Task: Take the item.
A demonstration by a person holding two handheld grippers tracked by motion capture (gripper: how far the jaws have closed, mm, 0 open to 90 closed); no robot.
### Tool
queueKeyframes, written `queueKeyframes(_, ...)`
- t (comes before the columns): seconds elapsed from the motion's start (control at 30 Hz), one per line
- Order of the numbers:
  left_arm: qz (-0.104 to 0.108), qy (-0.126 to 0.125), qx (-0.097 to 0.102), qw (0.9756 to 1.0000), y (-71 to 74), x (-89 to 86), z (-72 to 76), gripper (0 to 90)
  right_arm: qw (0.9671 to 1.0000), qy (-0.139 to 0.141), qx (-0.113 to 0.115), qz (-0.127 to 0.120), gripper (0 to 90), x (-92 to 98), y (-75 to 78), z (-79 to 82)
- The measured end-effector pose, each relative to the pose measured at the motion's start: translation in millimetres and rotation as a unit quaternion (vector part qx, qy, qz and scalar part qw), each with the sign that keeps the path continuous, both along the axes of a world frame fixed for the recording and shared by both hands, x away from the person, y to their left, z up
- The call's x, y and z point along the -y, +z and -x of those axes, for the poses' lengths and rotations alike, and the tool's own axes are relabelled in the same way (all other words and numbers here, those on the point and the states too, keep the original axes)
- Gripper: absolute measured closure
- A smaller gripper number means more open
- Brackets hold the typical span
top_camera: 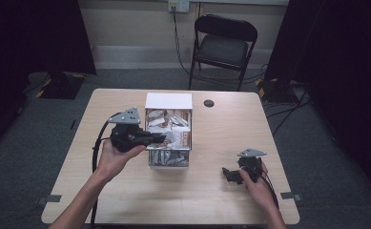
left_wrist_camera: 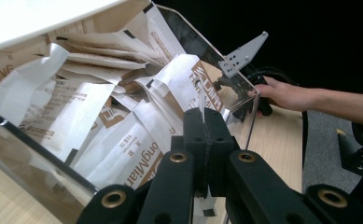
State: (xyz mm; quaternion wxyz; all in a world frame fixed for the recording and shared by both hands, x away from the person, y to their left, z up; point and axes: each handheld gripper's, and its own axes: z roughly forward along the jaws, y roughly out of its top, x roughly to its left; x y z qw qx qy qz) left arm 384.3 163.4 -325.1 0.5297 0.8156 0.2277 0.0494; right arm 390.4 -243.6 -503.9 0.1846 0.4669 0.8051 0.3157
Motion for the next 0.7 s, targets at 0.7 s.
queueKeyframes(0.7, 0.025, 0.007, 0.021, 0.9994, 14.6, -9.6, 7.1, 90.0, 1.0, 0.001, 0.0, 0.0, 0.0, 0.1, 0.0, -0.1)
